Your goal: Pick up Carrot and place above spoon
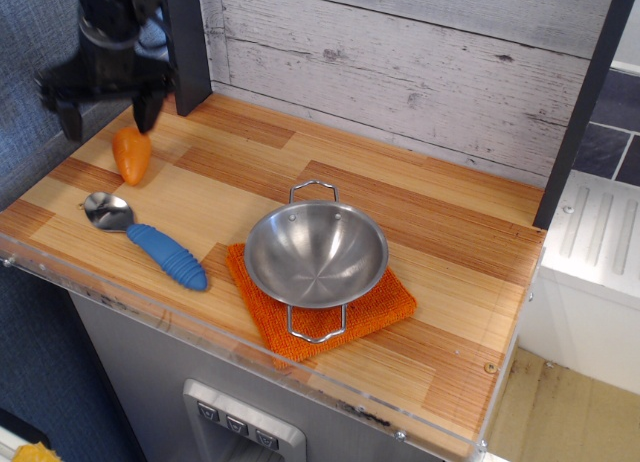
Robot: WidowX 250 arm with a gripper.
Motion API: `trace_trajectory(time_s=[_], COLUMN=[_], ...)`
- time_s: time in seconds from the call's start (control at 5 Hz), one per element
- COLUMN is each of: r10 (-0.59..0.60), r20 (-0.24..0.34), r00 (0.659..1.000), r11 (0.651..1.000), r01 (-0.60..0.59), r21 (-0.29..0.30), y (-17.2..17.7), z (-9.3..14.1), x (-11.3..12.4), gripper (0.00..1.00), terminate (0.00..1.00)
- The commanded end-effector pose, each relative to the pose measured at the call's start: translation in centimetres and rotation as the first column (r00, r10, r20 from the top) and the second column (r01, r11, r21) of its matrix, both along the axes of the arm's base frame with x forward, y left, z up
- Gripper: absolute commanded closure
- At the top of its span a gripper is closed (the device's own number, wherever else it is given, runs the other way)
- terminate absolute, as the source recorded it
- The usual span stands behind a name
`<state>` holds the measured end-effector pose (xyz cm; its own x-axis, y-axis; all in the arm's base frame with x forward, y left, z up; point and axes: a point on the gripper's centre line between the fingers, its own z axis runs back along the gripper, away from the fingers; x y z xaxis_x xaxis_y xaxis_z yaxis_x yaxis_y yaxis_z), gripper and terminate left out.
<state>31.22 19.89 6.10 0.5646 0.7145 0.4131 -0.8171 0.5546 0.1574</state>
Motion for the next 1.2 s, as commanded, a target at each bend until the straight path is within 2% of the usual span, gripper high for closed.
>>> trace_trajectory(time_s=[0.0,0.2,1.0], r10=[0.003,-0.02,-0.02], r20=[0.123,0.162,0.162], r00=[0.992,0.987,0.987], r11=[0.997,0.995,0.995], r01=[-0.011,0.004,0.004], r21=[0.071,0.098,0.098], y=[-1.1,-2.4,-2.4], z=[6.4,9.1,9.1], x=[-1.6,-2.4,-2.4], gripper=[0.0,0.0,0.0], terminate=[0.0,0.0,0.0])
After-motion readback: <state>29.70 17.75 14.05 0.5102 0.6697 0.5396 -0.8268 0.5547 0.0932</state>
